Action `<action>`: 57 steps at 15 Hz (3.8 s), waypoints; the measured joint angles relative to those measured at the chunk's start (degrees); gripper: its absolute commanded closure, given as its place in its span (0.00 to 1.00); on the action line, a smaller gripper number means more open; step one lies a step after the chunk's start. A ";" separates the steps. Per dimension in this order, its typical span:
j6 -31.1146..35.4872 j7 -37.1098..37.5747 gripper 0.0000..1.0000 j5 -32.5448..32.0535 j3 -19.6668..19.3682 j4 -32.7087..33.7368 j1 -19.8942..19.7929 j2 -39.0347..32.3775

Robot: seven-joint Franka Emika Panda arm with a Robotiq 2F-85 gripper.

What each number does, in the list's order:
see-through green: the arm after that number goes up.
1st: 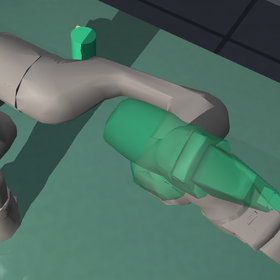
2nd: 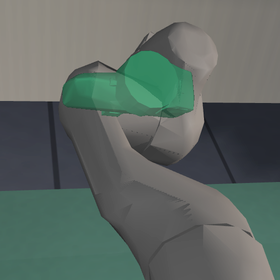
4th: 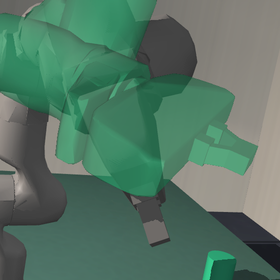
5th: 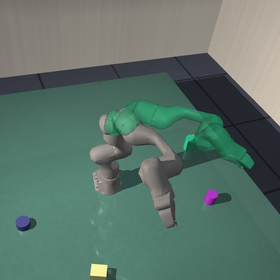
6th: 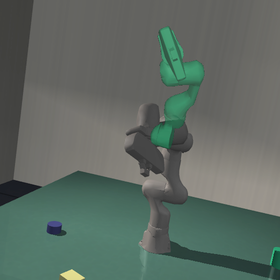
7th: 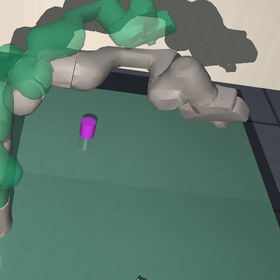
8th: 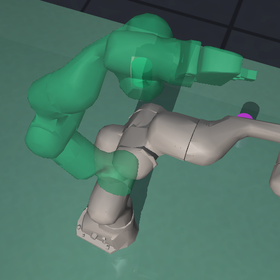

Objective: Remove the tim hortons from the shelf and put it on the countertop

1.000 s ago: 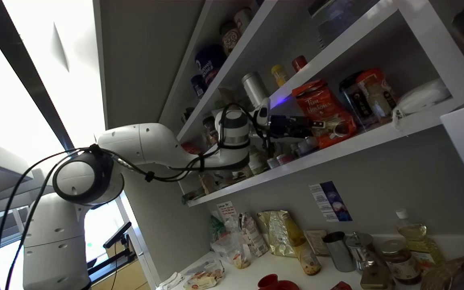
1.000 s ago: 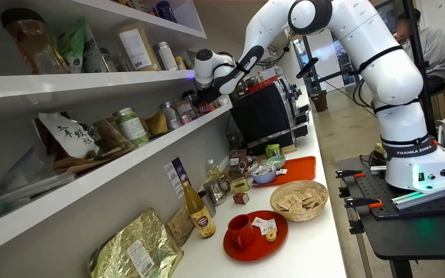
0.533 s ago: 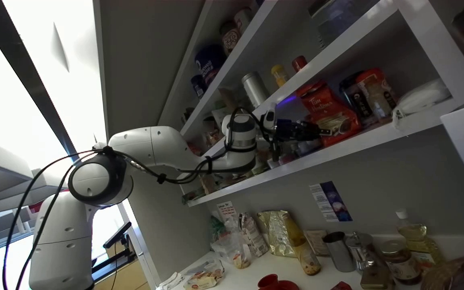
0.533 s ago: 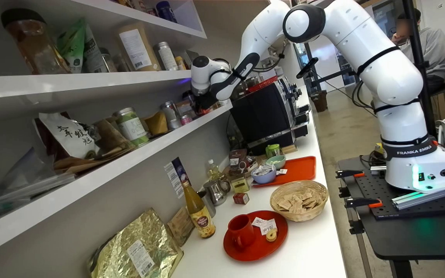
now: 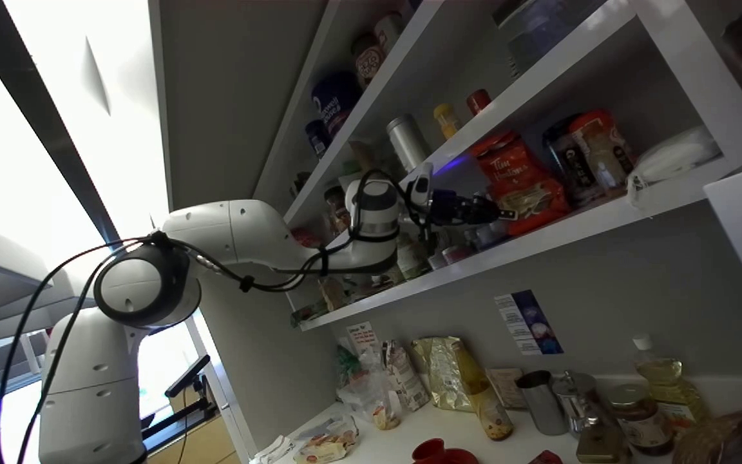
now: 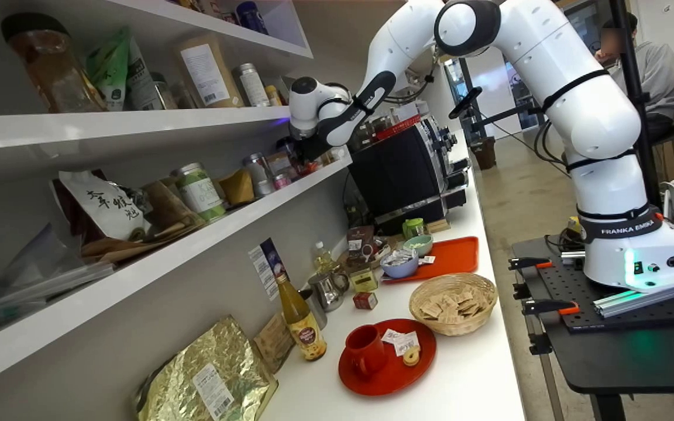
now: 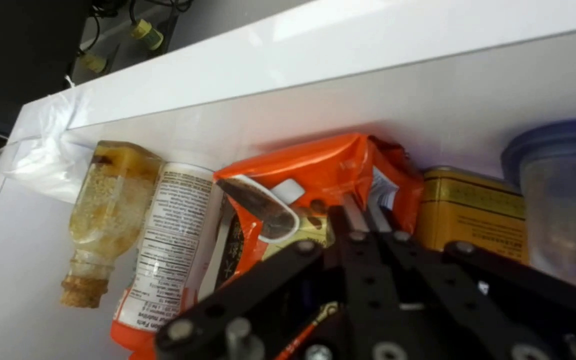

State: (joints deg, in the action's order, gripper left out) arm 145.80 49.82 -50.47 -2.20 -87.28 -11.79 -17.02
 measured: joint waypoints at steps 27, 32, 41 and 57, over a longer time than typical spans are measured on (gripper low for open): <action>-4.65 -14.31 1.00 21.76 14.87 -45.36 17.90 25.90; -3.78 -14.68 1.00 19.23 21.86 -42.40 24.47 18.30; -3.78 8.64 1.00 -2.02 22.63 -39.77 31.76 10.79; 0.12 24.99 1.00 -21.82 20.72 -35.47 36.23 -4.95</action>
State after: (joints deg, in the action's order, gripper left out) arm 145.92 74.81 -72.29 18.52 -122.75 24.44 -21.97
